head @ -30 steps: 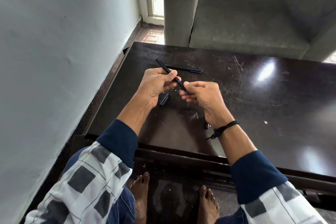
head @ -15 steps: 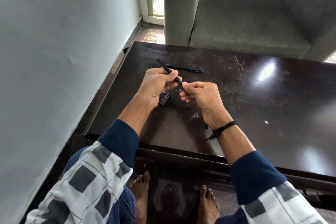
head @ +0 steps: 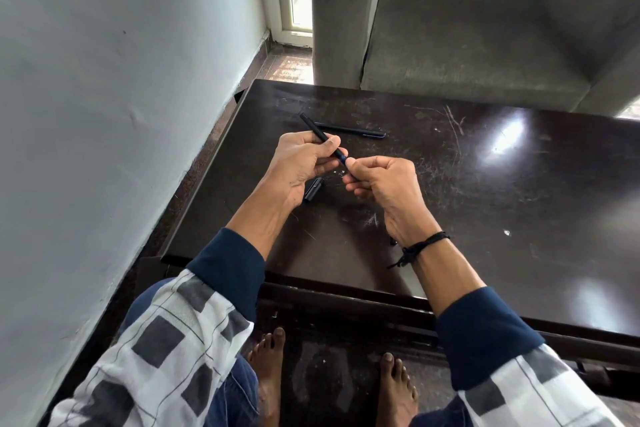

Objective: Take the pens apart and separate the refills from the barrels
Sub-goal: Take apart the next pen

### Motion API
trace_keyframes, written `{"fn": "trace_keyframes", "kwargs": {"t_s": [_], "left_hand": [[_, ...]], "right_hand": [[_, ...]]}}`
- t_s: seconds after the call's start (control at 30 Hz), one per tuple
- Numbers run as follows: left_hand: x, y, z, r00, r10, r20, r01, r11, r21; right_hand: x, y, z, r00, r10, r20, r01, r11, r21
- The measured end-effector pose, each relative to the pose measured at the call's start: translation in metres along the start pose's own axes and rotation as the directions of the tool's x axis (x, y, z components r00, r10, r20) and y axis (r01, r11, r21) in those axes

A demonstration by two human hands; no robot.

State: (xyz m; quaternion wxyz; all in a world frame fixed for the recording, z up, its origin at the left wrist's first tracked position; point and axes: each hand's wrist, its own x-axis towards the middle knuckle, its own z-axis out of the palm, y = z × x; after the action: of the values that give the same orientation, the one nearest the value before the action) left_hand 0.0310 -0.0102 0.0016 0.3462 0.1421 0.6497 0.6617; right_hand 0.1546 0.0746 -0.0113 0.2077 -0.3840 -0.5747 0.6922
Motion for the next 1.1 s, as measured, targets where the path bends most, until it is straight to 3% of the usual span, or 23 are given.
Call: {"fn": "trace_keyframes", "kwargs": {"t_s": [0.23,0.47,0.63,0.87,1.1], "left_hand": [[0.001,0.0011,-0.0023,1.0,0.0,-0.002,0.0,1.0,-0.007],[0.0018,-0.0005,-0.0016,1.0,0.001,0.002,-0.001,1.0,0.008],[0.0006,0.0012,-0.0022,1.0,-0.002,0.0,0.002,1.0,-0.01],[0.0011,-0.001,-0.0008,1.0,-0.002,0.007,0.002,1.0,0.02],[-0.0001,0.0007,0.0009,1.0,-0.006,0.005,0.006,1.0,-0.008]], "right_hand": [[0.0006,-0.001,0.003,1.0,0.022,0.007,-0.022,1.0,0.017],[0.0006,0.0012,0.0013,0.999,-0.045,0.0,0.045,0.999,0.006],[0.0009,0.0001,0.0024,1.0,0.013,-0.006,-0.013,0.999,0.035],[0.0013,0.0017,0.0012,0.998,-0.049,-0.027,0.05,0.999,0.011],[0.0009,-0.001,0.0028,0.999,0.034,-0.012,-0.033,0.995,0.099]]}}
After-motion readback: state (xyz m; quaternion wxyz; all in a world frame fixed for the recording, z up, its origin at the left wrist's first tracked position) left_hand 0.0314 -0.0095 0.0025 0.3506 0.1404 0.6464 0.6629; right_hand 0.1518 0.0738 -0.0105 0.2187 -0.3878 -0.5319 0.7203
